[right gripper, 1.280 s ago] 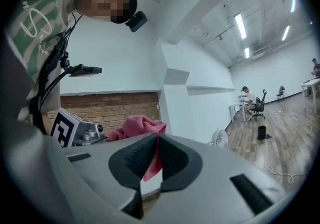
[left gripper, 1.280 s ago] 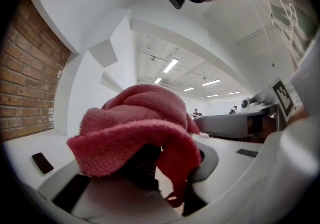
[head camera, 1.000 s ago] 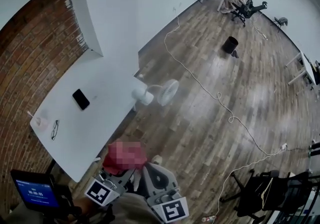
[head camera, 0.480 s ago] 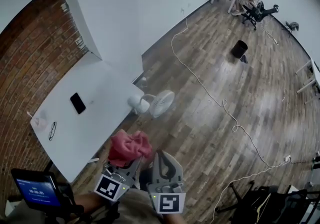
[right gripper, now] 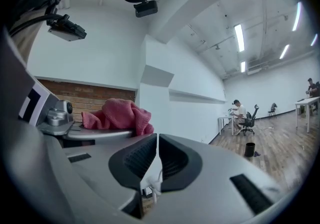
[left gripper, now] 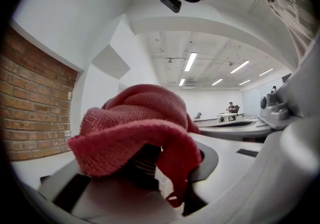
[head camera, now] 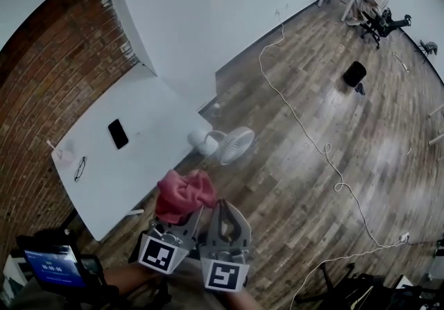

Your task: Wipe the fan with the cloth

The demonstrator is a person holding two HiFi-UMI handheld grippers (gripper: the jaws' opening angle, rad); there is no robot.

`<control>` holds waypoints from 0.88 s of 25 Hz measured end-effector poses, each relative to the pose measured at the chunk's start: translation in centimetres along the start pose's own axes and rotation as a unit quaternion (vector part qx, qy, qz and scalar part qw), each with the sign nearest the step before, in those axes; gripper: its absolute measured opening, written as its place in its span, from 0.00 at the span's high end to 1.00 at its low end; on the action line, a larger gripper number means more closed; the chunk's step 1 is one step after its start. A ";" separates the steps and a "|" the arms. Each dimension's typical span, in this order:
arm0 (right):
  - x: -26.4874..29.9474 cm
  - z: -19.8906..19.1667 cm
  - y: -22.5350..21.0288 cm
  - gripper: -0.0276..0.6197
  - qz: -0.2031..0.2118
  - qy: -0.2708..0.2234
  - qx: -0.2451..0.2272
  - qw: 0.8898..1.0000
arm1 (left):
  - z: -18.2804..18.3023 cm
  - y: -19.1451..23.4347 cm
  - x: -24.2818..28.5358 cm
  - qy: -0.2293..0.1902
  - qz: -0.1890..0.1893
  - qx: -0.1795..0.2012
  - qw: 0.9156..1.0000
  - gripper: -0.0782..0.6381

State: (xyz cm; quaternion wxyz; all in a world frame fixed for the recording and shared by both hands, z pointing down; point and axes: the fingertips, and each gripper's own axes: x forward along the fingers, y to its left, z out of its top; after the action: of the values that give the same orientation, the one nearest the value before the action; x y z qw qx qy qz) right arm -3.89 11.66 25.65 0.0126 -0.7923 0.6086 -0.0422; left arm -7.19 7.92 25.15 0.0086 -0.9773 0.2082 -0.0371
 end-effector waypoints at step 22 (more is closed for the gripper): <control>4.4 -3.5 -3.1 0.70 0.024 0.003 0.024 0.999 | -6.5 1.8 4.6 0.028 0.006 -0.007 1.000 0.81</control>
State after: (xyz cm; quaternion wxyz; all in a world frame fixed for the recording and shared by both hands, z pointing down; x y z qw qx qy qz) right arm -0.10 8.33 29.61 0.0311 -0.7766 0.6265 -0.0589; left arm -4.18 4.40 31.87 -0.0034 -0.9747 0.2144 -0.0631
